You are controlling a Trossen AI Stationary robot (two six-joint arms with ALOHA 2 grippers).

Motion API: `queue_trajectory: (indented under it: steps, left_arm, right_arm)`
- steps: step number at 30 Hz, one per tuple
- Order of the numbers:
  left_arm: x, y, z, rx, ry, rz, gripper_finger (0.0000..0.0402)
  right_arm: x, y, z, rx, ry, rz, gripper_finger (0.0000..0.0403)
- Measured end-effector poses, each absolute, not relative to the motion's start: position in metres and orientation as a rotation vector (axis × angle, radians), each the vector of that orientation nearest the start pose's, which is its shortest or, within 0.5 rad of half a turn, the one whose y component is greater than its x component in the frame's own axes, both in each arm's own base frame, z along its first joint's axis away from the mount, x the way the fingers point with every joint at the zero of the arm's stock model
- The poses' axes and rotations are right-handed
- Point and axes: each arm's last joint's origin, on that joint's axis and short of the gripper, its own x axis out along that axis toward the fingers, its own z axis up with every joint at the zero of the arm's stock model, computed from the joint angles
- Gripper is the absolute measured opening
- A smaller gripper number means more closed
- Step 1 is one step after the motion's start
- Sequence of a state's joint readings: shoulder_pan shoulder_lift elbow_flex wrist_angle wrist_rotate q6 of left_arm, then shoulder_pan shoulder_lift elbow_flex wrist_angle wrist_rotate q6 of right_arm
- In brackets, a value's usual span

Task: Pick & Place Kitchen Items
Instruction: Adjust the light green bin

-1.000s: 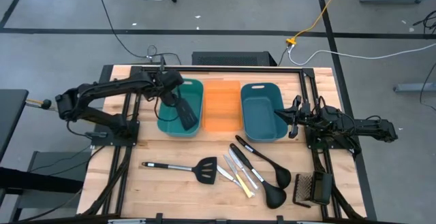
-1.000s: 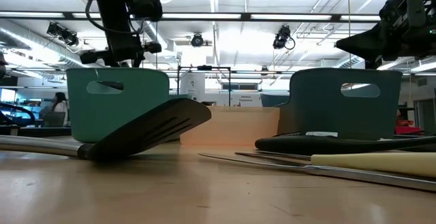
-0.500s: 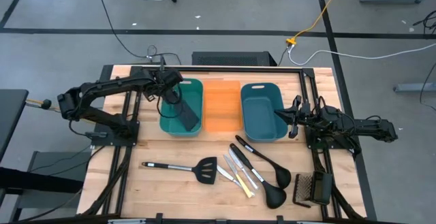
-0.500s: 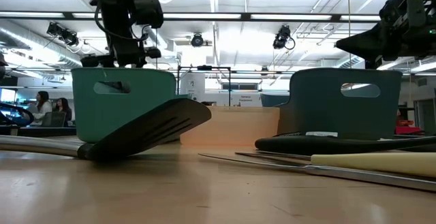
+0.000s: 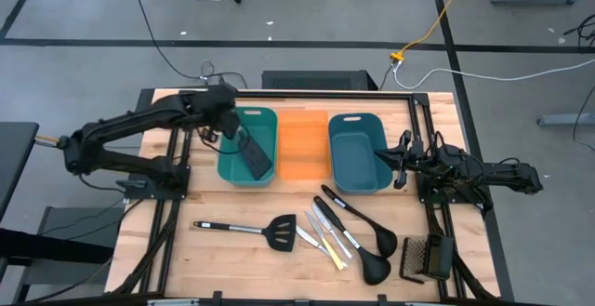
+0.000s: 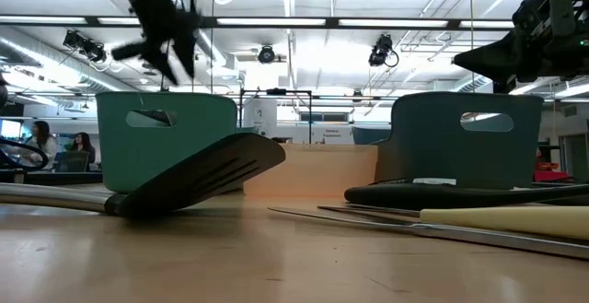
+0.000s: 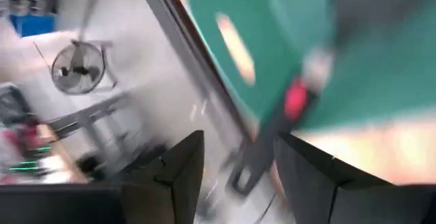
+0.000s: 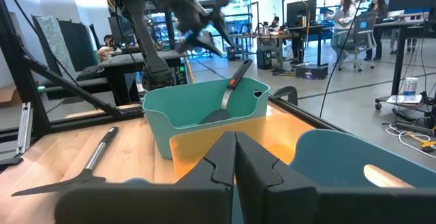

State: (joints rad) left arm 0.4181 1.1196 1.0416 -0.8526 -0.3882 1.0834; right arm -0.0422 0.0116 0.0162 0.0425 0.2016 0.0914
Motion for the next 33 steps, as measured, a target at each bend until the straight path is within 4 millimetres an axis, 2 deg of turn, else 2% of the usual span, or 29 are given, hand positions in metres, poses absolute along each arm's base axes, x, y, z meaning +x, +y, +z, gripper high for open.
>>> queue_trajectory:
  steps: [3, 6, 9, 12, 16, 21, 23, 29, 33]
  left_arm:
    - [0.191, 0.082, 0.32, 0.663, 1.045, 0.221, 0.0165]
    - [0.197, 0.068, 0.327, 0.383, 0.902, 0.21, 0.0147]
    - [0.202, 0.054, 0.328, 0.162, 0.826, 0.097, 0.0131]
    - [0.205, 0.04, 0.328, 0.034, 0.795, -0.017, 0.0117]
    - [0.211, 0.026, 0.322, -0.054, 0.761, -0.034, 0.0108]
    - [0.216, 0.011, 0.297, -0.047, 0.903, -0.005, 0.0121]
    - [0.221, 0.006, 0.284, -0.032, 1.008, -0.004, 0.0137]
    - [0.236, -0.002, 0.264, -0.057, 1.131, -0.076, 0.0204]
    - [0.239, -0.004, 0.254, -0.089, 1.226, -0.093, 0.0241]
  right_arm:
    - [0.096, -0.01, 0.172, 0.095, -0.058, -0.241, 0.0011]
    - [0.096, -0.01, 0.172, 0.094, -0.058, -0.241, 0.0011]
    - [0.096, -0.01, 0.172, 0.093, -0.058, -0.241, 0.0011]
    - [0.096, -0.01, 0.172, 0.093, -0.058, -0.241, 0.0011]
    - [0.096, -0.01, 0.172, 0.093, -0.058, -0.241, 0.0011]
    - [0.096, -0.01, 0.172, 0.094, -0.059, -0.241, 0.0011]
    - [0.096, -0.01, 0.172, 0.095, -0.059, -0.241, 0.0011]
    - [0.096, -0.01, 0.172, 0.097, -0.059, -0.231, 0.0011]
    - [0.096, -0.01, 0.172, 0.099, -0.059, -0.231, 0.0011]
